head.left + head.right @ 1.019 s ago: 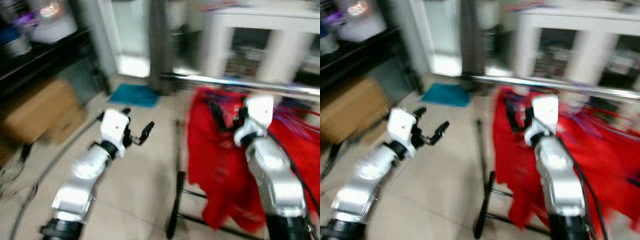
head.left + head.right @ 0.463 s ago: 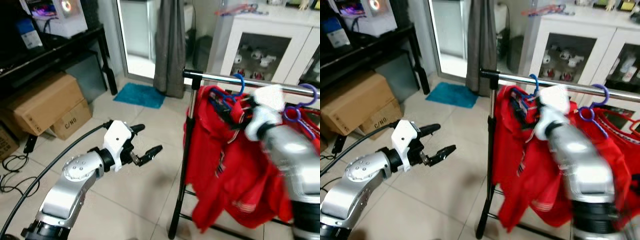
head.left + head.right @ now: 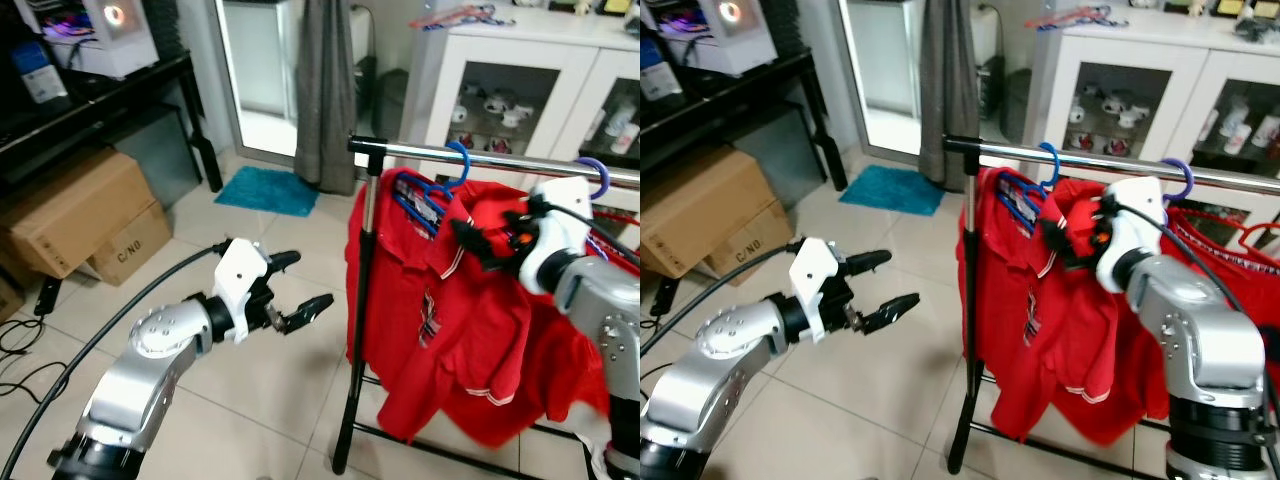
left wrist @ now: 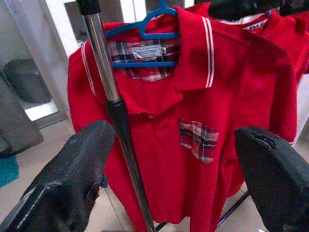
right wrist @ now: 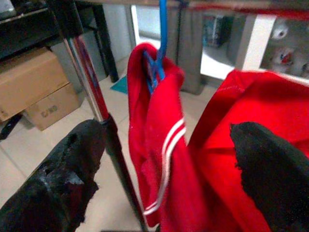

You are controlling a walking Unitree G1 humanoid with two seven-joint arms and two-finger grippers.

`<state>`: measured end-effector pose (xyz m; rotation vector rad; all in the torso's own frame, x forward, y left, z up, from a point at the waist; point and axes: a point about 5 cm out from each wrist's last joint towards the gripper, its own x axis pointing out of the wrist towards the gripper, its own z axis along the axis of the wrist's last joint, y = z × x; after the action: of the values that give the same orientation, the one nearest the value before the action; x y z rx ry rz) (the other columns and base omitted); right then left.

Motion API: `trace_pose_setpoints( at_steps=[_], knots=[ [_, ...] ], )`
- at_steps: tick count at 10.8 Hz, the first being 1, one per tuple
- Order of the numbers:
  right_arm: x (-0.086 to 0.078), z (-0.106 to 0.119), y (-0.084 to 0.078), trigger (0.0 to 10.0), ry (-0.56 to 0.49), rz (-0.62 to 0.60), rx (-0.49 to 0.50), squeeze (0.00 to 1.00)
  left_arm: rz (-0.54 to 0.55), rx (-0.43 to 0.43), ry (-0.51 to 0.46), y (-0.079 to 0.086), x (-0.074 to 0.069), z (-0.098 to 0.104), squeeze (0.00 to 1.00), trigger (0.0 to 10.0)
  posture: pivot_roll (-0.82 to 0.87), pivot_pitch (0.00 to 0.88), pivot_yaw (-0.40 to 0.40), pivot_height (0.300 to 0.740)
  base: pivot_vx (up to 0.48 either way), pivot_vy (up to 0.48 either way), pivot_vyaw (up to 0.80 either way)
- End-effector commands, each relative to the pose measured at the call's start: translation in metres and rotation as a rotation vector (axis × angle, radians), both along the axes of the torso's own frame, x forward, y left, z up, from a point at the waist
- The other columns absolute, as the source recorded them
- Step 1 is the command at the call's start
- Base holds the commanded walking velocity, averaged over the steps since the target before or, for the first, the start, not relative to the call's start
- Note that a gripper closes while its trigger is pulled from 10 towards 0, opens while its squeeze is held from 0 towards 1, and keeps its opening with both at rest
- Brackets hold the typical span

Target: Hang hanger

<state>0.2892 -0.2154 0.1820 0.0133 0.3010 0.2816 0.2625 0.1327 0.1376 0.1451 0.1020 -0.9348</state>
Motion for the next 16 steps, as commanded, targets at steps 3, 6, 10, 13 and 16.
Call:
trace_pose_setpoints(
  at_steps=[3, 6, 10, 13, 16],
  knots=[
    [0.007, 0.018, -0.013, 10.0, -0.049, -0.038, -0.078, 0.00, 0.000, 0.016, 0.001, -0.004, 0.003, 0.001, 1.00, 10.0, -0.08, 0.000, 0.056, 0.740, 0.000, 0.000, 0.00],
    [-0.006, 0.020, -0.014, 10.0, -0.142, 0.009, -0.107, 0.00, 0.216, 0.010, -0.045, 0.002, 0.013, 0.003, 1.00, 10.0, -0.08, 0.000, 0.057, 0.740, 0.000, 0.000, 0.00],
    [-0.021, 0.010, -0.013, 10.0, -0.147, 0.027, -0.110, 0.00, 0.180, 0.004, -0.060, -0.016, 0.011, 0.007, 1.00, 10.0, -0.10, 0.000, 0.073, 0.740, 0.000, -0.466, 0.00],
    [-0.033, 0.016, -0.020, 10.0, -0.167, 0.113, -0.151, 0.00, 0.174, 0.010, -0.059, -0.015, 0.010, 0.006, 1.00, 10.0, -0.10, 0.000, 0.075, 0.740, 0.000, -0.480, 0.00],
    [-0.036, 0.024, -0.025, 10.0, -0.191, 0.142, -0.156, 0.00, 0.156, 0.014, -0.061, -0.015, 0.010, 0.006, 1.00, 10.0, -0.10, 0.000, 0.072, 0.740, 0.000, -0.480, 0.00]
  ],
)
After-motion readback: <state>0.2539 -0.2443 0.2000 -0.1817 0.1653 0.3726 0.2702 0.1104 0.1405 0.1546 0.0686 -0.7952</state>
